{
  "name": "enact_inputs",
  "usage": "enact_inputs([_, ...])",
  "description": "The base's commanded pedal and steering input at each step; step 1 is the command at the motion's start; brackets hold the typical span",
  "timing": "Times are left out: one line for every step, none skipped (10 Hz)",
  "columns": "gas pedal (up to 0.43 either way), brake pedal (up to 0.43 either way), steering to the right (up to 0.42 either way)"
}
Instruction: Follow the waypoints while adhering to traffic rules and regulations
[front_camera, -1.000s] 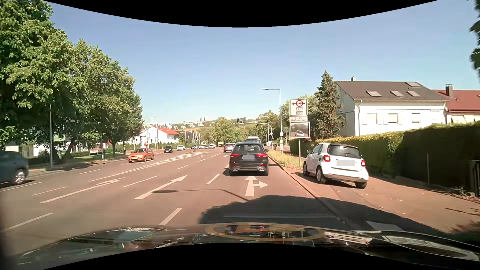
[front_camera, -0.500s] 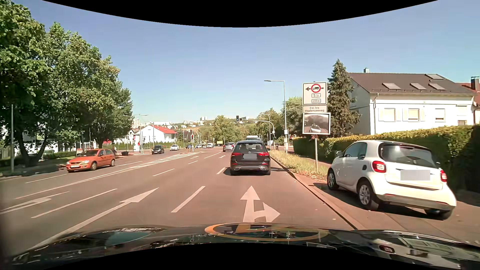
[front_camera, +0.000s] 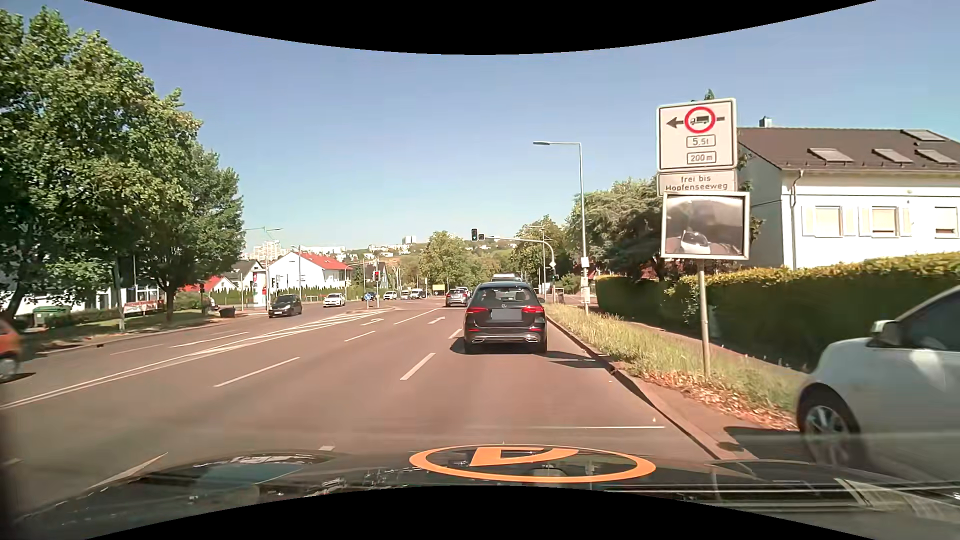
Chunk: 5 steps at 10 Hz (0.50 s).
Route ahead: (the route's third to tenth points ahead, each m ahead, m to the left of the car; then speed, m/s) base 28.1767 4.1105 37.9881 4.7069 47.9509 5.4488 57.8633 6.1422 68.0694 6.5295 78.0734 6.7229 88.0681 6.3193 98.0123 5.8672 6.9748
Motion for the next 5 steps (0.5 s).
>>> enact_inputs([0.047, 0.000, -0.001])
enact_inputs([0.047, 0.000, -0.001])
enact_inputs([0.079, 0.000, -0.001])
enact_inputs([0.079, 0.000, -0.001])
enact_inputs([0.079, 0.000, -0.001])
